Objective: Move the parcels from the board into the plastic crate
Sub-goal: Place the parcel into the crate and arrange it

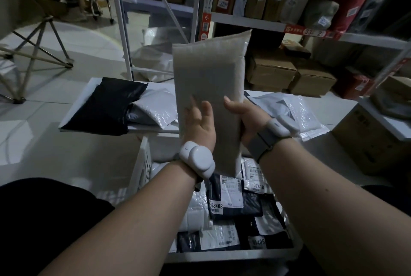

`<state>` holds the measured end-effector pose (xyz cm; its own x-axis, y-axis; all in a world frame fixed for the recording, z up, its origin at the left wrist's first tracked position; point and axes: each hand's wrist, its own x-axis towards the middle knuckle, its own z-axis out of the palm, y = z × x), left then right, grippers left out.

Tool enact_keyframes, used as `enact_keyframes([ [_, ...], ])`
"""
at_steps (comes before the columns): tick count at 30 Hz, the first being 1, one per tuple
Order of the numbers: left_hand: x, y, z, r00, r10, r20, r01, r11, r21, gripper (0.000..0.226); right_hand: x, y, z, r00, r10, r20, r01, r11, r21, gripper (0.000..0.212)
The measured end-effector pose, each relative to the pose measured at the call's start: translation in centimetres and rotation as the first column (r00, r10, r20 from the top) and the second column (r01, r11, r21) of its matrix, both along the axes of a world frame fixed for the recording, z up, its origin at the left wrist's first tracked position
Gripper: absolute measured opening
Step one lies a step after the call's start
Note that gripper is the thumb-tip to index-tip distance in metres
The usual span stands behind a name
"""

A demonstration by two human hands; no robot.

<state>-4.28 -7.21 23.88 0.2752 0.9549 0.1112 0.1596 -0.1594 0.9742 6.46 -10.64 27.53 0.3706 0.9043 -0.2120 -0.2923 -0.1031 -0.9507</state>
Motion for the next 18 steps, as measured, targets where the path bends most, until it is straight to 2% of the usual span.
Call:
enact_keyframes([
  [2, -0.1, -0.2, 0.4, 1.000, -0.007, -0.005, 0.007, 1.000, 0.002, 0.070, -0.5, 0.2, 0.4, 0.995, 0.098, -0.007, -0.098, 0.994, -0.039, 0.059],
  [4, -0.4, 0.1, 0.5, 0.987, -0.059, 0.146, 0.070, 0.995, -0.070, 0.092, -1.1, 0.2, 0.9, 0.988, 0.155, 0.024, -0.152, 0.983, -0.101, 0.060],
  [5, -0.5, 0.6, 0.2, 0.970, -0.067, 0.233, 0.100, 0.986, -0.130, 0.107, -1.3, 0.2, 1.2, 0.986, 0.161, 0.034, -0.157, 0.983, -0.099, 0.051],
  [6, -0.7, 1.2, -0.3, 0.951, -0.067, 0.301, 0.133, 0.970, -0.204, 0.111, -1.4, 0.4, 1.4, 0.985, 0.168, 0.045, -0.163, 0.982, -0.089, 0.041],
  [8, -0.7, 1.9, -1.2, 0.921, -0.078, 0.380, 0.203, 0.932, -0.299, 0.104, -1.2, 0.5, 1.7, 0.985, 0.161, 0.060, -0.156, 0.984, -0.084, 0.038],
  [11, -1.1, 1.5, -0.3, 0.852, -0.040, 0.522, 0.225, 0.928, -0.297, 0.086, -0.8, 0.2, 2.2, 0.982, 0.183, 0.052, -0.178, 0.981, -0.081, 0.043],
  [13, -1.3, 1.7, 0.0, 0.793, -0.030, 0.608, 0.291, 0.896, -0.335, 0.090, -0.5, 0.0, 2.2, 0.980, 0.190, 0.055, -0.185, 0.978, -0.091, 0.041],
  [15, -1.5, 1.8, -0.1, 0.766, -0.013, 0.642, 0.355, 0.842, -0.407, 0.096, -0.1, -0.3, 2.1, 0.985, 0.165, 0.054, -0.159, 0.982, -0.097, 0.037],
  [18, -1.4, 2.2, -0.7, 0.783, -0.029, 0.621, 0.394, 0.796, -0.460, 0.099, 1.1, -0.6, 1.8, 0.996, 0.074, 0.059, -0.065, 0.988, -0.139, 0.030],
])
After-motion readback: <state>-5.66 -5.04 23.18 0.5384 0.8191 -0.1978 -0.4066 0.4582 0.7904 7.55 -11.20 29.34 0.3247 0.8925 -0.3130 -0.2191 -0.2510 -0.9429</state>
